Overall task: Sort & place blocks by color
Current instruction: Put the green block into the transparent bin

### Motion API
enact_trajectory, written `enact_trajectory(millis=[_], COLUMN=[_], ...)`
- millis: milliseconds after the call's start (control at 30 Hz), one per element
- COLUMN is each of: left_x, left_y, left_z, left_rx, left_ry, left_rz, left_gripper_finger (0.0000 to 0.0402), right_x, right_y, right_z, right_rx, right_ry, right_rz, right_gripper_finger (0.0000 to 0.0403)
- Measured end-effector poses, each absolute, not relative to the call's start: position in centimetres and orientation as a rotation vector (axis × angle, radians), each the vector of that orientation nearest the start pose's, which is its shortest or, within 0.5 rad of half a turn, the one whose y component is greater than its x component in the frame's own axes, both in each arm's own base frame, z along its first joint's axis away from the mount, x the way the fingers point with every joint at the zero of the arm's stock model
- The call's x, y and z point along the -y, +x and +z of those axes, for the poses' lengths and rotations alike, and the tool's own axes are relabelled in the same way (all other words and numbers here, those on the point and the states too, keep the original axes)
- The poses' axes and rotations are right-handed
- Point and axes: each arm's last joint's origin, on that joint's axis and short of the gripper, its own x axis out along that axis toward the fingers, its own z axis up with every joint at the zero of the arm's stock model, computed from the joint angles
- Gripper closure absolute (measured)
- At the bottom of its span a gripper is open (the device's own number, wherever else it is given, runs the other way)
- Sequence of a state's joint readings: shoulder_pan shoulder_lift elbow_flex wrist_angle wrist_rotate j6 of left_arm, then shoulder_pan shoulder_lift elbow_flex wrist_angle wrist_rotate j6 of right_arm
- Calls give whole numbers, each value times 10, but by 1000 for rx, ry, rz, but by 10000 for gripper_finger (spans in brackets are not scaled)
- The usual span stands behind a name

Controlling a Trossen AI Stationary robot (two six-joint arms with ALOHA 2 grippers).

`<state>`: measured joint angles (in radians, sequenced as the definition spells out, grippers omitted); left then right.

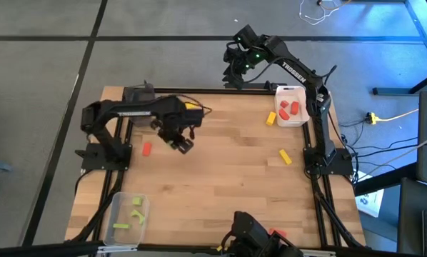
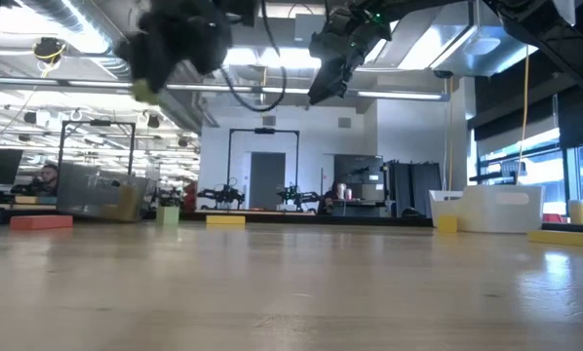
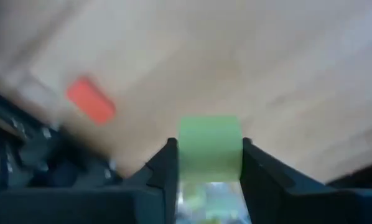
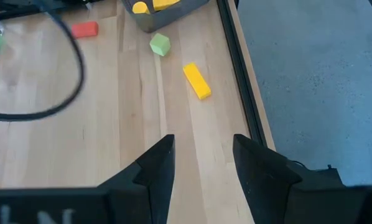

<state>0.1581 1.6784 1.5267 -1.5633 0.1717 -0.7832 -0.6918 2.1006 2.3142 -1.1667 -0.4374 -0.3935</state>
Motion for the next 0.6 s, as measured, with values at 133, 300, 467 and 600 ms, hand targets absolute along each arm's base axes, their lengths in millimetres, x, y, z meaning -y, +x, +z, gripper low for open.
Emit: enact_trajectory(millis=[133,300,467,600], left_x=[-8,36,83,119], left_y=[271,251,233,218], left_z=[303,315,319,316], left_rx=[-1611,-1587,-1612,-1646], left_ry=[-972,-1117,-1211,-1256], left_rz=[716,823,944,1056], left_gripper_finger=[281,281,281,281], right_x=[266,263,260,259], right_y=[343,346,347,347], right_z=[365,368,370,370], right_rx=[-820,-738,-664,-642], right_ry=[140,138,101,61], right_rz=[-46,95,218,264], right_gripper_finger=[240,240,240,240])
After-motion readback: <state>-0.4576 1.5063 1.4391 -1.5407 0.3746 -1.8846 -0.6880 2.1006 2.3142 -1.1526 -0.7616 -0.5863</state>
